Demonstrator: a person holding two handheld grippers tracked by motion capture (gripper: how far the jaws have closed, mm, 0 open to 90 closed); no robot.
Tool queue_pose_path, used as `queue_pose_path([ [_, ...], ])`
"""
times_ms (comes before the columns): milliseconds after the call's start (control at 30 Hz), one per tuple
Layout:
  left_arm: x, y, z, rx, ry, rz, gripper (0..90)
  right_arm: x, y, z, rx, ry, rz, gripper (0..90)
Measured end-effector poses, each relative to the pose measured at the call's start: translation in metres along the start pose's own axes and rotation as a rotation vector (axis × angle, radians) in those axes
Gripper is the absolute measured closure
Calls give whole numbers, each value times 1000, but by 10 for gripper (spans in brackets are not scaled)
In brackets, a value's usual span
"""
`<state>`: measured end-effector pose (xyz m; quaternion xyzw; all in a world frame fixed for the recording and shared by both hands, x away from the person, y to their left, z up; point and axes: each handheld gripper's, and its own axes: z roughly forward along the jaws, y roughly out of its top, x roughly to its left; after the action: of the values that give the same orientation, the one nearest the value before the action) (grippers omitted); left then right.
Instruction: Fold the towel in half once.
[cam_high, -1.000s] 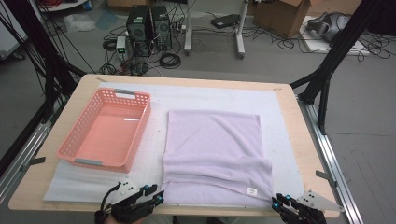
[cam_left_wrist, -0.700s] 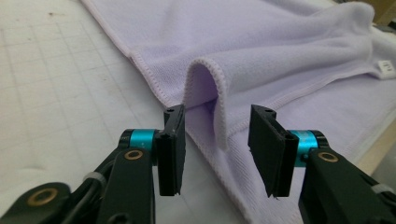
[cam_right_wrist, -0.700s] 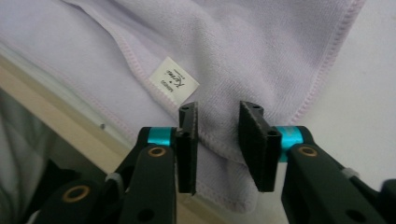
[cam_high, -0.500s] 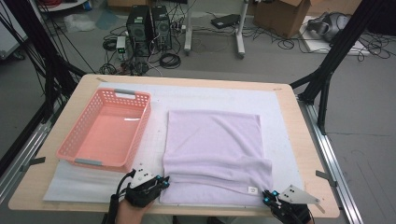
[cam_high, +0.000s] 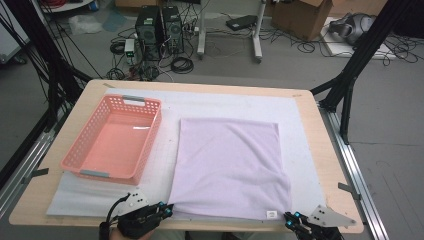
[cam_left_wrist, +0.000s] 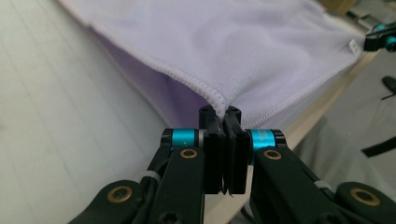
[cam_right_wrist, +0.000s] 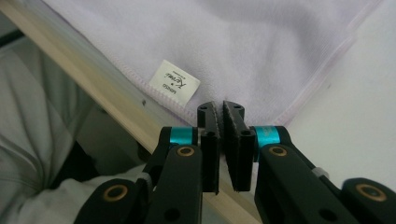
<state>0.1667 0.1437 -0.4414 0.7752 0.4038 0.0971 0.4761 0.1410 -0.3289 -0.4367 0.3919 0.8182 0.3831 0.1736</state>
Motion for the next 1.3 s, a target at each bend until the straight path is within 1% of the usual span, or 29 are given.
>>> queue_pose_path([
  [33,0,-1,1,0,23,3,844,0,0,2,3,-1,3,789],
  [67,1,0,2,-4,31,8,731,0,0,3,0,-2,9,774],
  [100,1,1,1,-14,22,9,668,-1,2,1,-9,0,13,750],
  [133,0,3,1,-38,17,19,645,-2,3,-1,-31,3,19,734],
  [167,-1,6,-1,-56,16,38,594,-3,4,-5,-54,6,35,718],
  [200,-1,9,-1,-70,12,44,575,-5,4,-8,-76,9,51,707],
  [233,-1,13,-1,-84,11,39,564,-7,5,-12,-96,5,62,702],
  [300,3,22,3,-93,23,41,526,-12,7,-16,-118,-15,87,687],
  [400,10,39,14,-88,46,29,510,-23,13,-15,-135,-54,117,671],
  [467,15,51,26,-84,62,27,509,-32,20,-9,-140,-81,129,656],
  [500,19,57,33,-79,68,20,509,-37,24,-5,-139,-86,145,650],
  [567,26,68,46,-73,90,9,509,-49,32,5,-136,-102,161,641],
  [667,39,82,64,-67,126,-14,509,-67,40,21,-124,-119,201,617],
  [700,43,86,69,-64,139,-19,508,-74,43,26,-121,-126,210,611],
  [767,49,93,76,-63,153,-26,508,-83,47,35,-116,-140,239,596],
  [800,51,96,79,-64,166,-34,505,-86,48,39,-119,-138,254,596],
  [833,53,98,81,-61,176,-42,503,-89,49,42,-123,-138,263,598],
  [867,55,100,84,-61,177,-47,500,-90,51,45,-126,-138,273,600],
  [900,56,101,86,-58,181,-54,499,-90,52,49,-123,-133,273,604],
  [933,58,102,87,-51,188,-52,491,-91,54,52,-113,-127,269,605],
  [967,60,103,89,-52,193,-56,490,-91,56,54,-108,-128,257,608],
  [1000,63,104,89,-50,206,-58,486,-92,59,56,-108,-129,252,608],
  [1033,66,105,91,-55,212,-68,479,-94,62,56,-115,-129,250,608],
  [1133,75,107,96,-54,197,-79,478,-99,72,60,-128,-129,244,608],
  [1167,76,107,99,-49,202,-82,478,-101,74,63,-122,-128,247,608],
  [1200,78,109,102,-38,210,-75,478,-103,76,68,-111,-130,246,612],
  [1267,79,111,106,-52,211,-82,479,-107,76,78,-94,-134,247,615],
  [1300,81,112,108,-45,212,-80,479,-108,76,82,-85,-129,257,615],
])
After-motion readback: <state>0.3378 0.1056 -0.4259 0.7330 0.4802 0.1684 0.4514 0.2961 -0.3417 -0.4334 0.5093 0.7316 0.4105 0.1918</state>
